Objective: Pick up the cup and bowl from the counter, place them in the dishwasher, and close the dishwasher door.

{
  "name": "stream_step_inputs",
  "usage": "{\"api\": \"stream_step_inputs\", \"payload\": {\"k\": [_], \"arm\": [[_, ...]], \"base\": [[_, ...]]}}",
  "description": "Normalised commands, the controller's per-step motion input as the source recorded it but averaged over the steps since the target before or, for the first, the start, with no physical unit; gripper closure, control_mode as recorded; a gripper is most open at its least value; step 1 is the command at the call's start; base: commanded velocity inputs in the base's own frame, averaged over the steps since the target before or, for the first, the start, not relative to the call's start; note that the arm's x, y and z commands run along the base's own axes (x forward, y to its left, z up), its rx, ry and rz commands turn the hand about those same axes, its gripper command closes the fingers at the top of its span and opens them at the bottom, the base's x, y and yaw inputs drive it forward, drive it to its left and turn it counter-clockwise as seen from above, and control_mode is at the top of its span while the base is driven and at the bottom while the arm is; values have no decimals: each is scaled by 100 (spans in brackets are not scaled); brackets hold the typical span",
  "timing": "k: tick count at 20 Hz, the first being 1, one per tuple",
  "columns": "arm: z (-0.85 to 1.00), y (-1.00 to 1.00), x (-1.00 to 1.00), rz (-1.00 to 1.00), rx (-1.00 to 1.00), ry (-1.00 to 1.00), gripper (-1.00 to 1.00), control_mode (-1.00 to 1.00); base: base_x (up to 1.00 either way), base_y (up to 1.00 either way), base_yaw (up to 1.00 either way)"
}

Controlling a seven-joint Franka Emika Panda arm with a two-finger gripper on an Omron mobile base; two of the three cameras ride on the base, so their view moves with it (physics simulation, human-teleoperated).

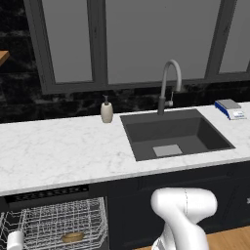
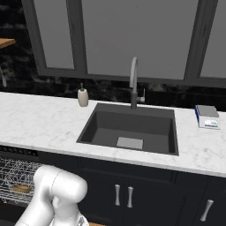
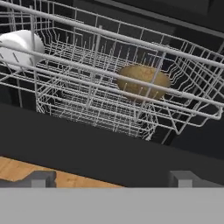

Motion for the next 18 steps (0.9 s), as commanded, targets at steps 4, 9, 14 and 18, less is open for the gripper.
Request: {"api": "stream_step_inputs", "payload": {"k": [4,9,14,18], "arm": [[-30,-40,68,-27,-19,28,-100,-100],[-51,-36,58,-30,-29,24,-100,-100],[-87,-15,-14,-18,-26,-3,-100,-100],[-79,-1,-81,0,-4,-24,-100,-100]], "base": [[0,0,0],[0,0,0],[0,0,0],[0,0,0]]}}
